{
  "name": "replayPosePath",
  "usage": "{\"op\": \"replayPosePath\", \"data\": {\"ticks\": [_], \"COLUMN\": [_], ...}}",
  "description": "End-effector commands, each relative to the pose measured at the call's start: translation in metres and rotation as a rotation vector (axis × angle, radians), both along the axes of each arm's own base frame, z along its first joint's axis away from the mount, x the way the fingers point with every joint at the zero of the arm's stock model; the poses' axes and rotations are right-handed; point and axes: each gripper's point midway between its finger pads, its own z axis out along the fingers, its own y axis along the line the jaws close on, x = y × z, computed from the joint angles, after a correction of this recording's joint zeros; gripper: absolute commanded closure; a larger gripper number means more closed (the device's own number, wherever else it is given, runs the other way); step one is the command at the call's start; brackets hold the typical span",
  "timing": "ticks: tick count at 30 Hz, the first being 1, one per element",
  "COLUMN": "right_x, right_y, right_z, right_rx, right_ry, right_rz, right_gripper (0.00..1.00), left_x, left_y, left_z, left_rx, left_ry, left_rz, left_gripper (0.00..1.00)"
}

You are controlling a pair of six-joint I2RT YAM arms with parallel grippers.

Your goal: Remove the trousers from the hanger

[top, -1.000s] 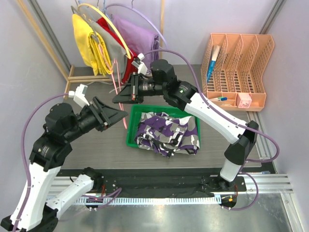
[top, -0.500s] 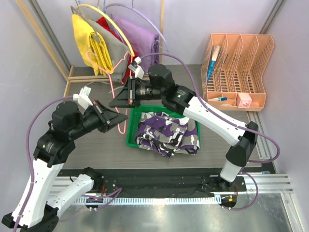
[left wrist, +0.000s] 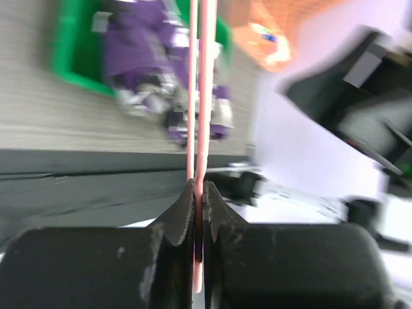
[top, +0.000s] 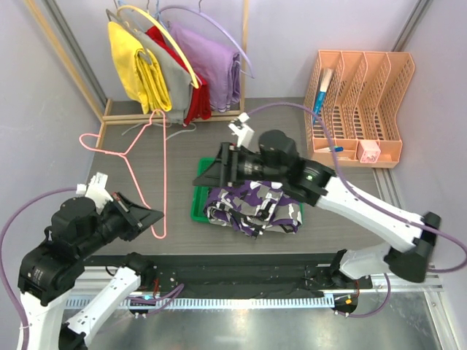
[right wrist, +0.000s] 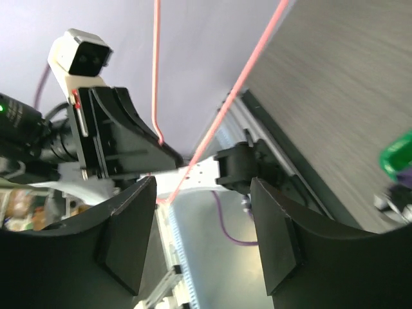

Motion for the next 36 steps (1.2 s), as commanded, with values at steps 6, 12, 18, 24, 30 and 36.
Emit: {"op": "replayPosePath", "data": {"ticks": [6, 12, 18, 24, 30, 36], "right_x": [-0.008, -0.025, -0.04, -0.05, -0.059, -0.045], "right_y": [-0.101, -0.144, -0.17, -0.182, -0.198, -0.207], "right_z": [-0.015, -0.021, -0.02, -0.026, -0.028, -0.027], "right_rx": [-0.037, -0.019, -0.035, -0.037, -0.053, -0.111], "right_ry": [-0.137, -0.133, -0.169, -0.154, -0.15, -0.177], "right_rz": [-0.278, -0.342, -0.344, -0.332, -0.344, -0.419], "right_gripper": [0.34, 0.34, 0.34, 0.35, 0.35, 0.35], "left_x": [-0.003, 0.026, 0.066, 0.118, 0.173, 0.221], "left_y": [0.095, 0.11, 0.118, 0.123, 0.143, 0.166], "left_z": [-0.018, 0.001, 0.021, 0.04, 0.038, 0.055], "left_rx": [0.589, 0.799, 0.967, 1.103, 1.08, 1.093], "left_ry": [0.034, 0.021, -0.015, 0.01, 0.066, 0.034], "left_rz": [0.174, 0.173, 0.201, 0.252, 0.3, 0.389], "left_gripper": [1.0, 1.0, 1.0, 1.0, 1.0, 1.0]}}
